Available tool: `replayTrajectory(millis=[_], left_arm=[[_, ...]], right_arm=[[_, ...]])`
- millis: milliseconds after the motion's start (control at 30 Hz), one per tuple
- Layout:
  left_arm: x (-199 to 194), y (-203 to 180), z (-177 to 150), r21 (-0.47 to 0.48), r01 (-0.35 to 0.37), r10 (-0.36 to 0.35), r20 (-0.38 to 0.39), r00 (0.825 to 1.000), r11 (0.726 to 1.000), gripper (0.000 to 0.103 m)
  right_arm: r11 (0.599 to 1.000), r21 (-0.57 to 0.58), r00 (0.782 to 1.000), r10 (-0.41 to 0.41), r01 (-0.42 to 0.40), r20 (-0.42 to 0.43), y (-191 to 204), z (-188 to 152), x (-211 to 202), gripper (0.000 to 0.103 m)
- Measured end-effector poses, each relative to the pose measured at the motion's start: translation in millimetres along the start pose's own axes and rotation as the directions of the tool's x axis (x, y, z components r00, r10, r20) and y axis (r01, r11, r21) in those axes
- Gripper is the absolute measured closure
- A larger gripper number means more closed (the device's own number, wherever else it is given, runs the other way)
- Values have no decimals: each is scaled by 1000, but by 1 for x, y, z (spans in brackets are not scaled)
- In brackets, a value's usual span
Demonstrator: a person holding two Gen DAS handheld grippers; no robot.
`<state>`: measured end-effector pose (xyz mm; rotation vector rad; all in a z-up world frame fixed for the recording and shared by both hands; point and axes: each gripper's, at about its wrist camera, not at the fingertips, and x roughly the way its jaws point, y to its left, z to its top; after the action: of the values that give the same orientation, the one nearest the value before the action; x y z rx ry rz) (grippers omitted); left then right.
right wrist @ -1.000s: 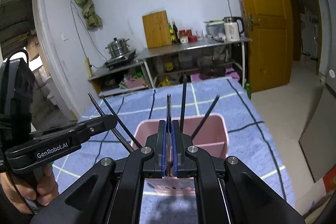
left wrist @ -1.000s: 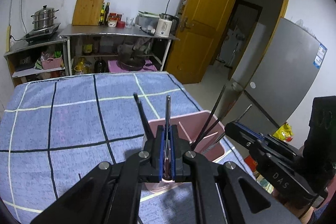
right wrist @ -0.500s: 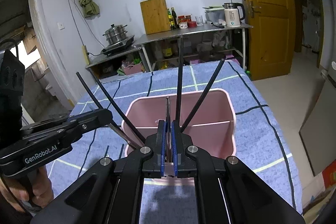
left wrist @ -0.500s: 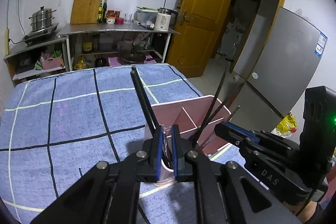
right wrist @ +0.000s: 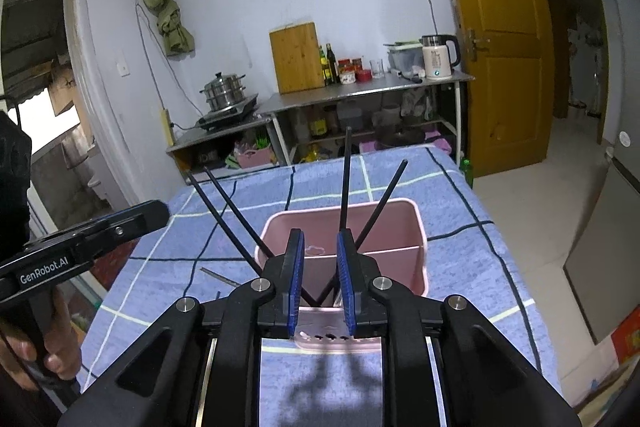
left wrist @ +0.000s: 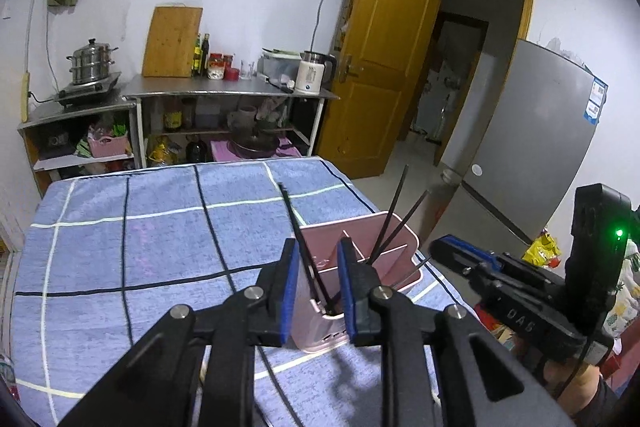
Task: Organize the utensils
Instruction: 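Move both tools back to the remaining chopsticks on the cloth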
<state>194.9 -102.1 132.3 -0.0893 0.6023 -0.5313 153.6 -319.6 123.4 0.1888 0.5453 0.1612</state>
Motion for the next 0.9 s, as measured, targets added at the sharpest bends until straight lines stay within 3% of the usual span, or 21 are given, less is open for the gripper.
replayTrajectory(millis=[467, 900], left_arm=[[-52, 45, -39, -59, -97, 100, 39, 994, 994, 82], [-26, 87, -102, -140, -169, 158, -84, 984, 976, 82]], right_arm=[[997, -47, 997, 65, -63, 32, 36, -21, -34, 86], [988, -83, 987, 121, -130, -103, 67, -68, 0, 86]])
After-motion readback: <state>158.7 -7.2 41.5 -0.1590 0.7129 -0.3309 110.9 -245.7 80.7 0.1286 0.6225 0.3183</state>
